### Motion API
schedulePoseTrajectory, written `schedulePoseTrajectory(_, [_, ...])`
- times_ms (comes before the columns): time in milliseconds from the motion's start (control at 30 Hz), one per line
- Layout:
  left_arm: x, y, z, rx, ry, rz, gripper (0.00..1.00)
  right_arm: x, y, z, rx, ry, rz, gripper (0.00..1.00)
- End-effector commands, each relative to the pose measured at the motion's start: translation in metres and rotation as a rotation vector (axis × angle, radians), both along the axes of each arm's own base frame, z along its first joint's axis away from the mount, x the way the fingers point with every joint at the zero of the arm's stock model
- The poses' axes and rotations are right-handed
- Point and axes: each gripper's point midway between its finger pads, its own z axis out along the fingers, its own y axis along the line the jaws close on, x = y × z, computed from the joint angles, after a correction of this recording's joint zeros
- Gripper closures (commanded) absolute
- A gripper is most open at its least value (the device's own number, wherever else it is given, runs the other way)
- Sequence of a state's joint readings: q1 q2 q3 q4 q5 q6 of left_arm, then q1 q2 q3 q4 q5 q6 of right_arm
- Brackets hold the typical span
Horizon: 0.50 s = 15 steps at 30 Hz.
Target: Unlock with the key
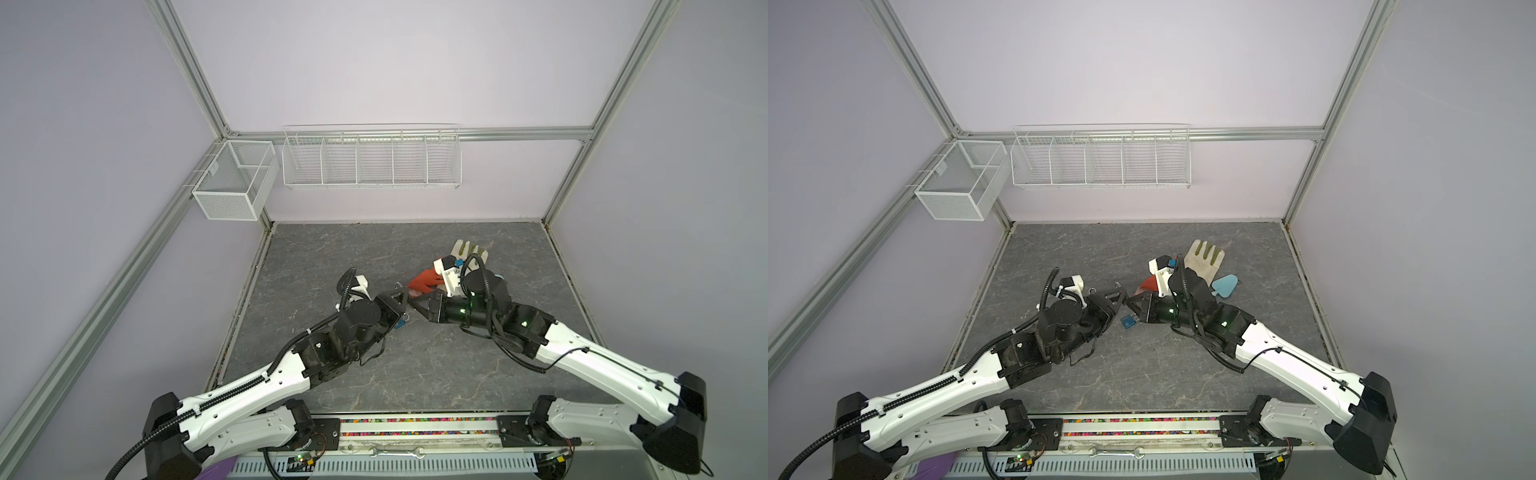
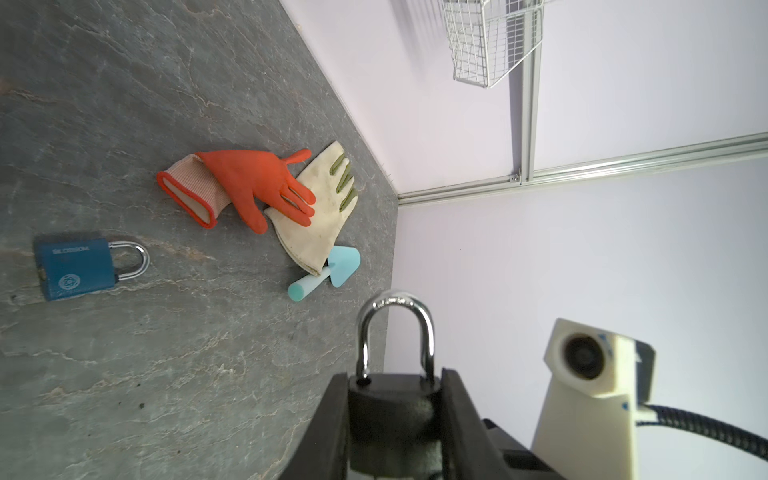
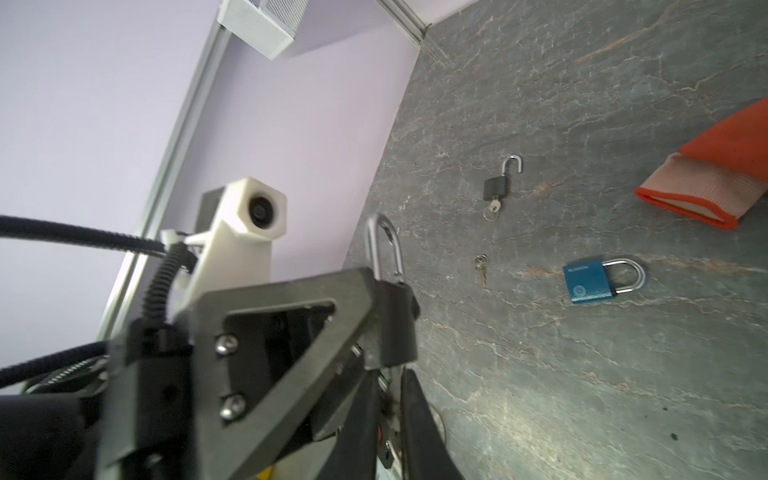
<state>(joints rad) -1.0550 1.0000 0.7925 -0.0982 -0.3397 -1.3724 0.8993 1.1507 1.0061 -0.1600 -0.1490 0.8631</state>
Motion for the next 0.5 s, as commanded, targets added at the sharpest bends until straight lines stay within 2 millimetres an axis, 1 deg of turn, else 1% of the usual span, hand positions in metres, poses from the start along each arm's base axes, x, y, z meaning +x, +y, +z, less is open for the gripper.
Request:
schedulePoseTrajectory(0, [-0.004,0.005,0.009,0.066,-0.042,-0.017,1.00,0.000,-0.005,0.019,0.017,-0.081,-0.011,0.78])
schedulePoseTrajectory(67, [-0.003,0.011,0.012,0.097,-0.082,-0.008,1.00,-0.001,-0.010,0.016,-0.015,-0.093,-0.016,0.76])
schedulePoseTrajectory(167, [-0.003,0.015,0.025,0.160,-0.198,-0.029,1.00,-0.002,-0.022,0.013,-0.075,-0.111,-0.036,0.74])
schedulePoseTrajectory(233, [-0.003,0.018,0.030,0.248,-0.260,-0.050,1.00,-0.002,-0.031,0.014,-0.116,-0.135,-0.050,0.69])
schedulePoseTrajectory(333, [-0.005,0.015,0.036,0.358,-0.345,-0.109,1.00,-0.002,-0.043,0.012,-0.202,-0.164,-0.059,0.61])
schedulePoseTrajectory(467, [-0.009,0.006,0.044,0.462,-0.490,-0.198,1.00,-0.004,-0.050,0.011,-0.278,-0.186,-0.037,0.53])
